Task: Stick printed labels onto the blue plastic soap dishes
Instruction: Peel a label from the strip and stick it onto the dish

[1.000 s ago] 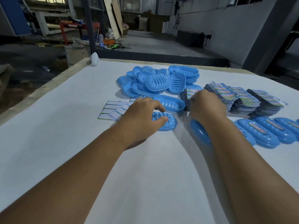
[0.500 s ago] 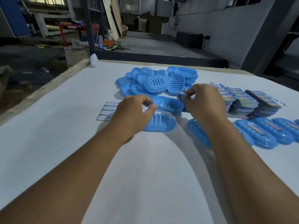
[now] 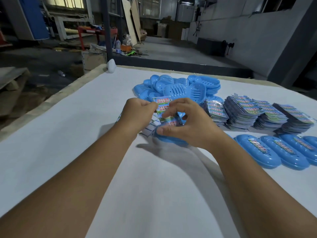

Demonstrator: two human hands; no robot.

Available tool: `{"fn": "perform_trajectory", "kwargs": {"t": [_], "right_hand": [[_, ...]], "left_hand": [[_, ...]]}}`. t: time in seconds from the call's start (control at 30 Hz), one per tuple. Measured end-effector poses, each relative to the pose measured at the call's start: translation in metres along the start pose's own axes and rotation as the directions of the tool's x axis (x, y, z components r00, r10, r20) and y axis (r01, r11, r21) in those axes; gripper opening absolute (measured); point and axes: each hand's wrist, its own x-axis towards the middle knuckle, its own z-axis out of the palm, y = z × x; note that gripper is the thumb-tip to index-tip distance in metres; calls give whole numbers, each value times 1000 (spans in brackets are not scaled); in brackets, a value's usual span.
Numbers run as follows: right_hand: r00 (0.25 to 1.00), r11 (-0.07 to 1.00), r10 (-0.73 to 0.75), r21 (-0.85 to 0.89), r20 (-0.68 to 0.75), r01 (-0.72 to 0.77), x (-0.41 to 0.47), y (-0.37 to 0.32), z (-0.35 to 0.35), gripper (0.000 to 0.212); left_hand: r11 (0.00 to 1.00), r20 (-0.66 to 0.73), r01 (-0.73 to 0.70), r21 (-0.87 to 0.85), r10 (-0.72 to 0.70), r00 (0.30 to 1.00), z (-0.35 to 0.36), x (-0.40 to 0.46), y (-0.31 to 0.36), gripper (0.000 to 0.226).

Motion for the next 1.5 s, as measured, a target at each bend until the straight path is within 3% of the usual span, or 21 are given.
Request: {"fn": "perform_trajectory", "kwargs": {"t": [0.1,0.17,0.3,0.47,0.83,0.9,1.0,1.17,1.5], "right_hand": [[989,983,107,158,-103,-90,1,1,-2,59],[965,941,221,291,-143,-172,4,2,-3,63],[901,858,384,439,-200,-269,8,7,-5,54],[889,811,409,529,-205,-251,10,9,-7,45],[898,836,394,481,-193,-264,10,11,-6,41],[891,905,362,332,-273,-266,10,13,-5,38],[895,974,226,57,-384,-221,8,13,-6,18],[941,980,198,92,-276,-179,4,4,-2,19],[943,983,183,50,-278,-177,4,1,-5,26]], "left_hand": [[997,40,-73,-2,73,997,1,-2,1,20],[992,78,-122,8,121,990,4,-5,1,18],[990,136,-141,-11,141,981,8,-8,0,17],[992,66,-119,-42,121,990,5,-7,5,15],[989,84,-148,-24,150,985,5,-11,9,18],[988,97,-155,-19,156,983,5,-11,9,17],[982,116,-186,-27,188,975,6,-13,7,15],[962,114,-272,15,269,956,9,-14,4,13],[922,121,-383,65,373,920,12,-13,3,16]]}}
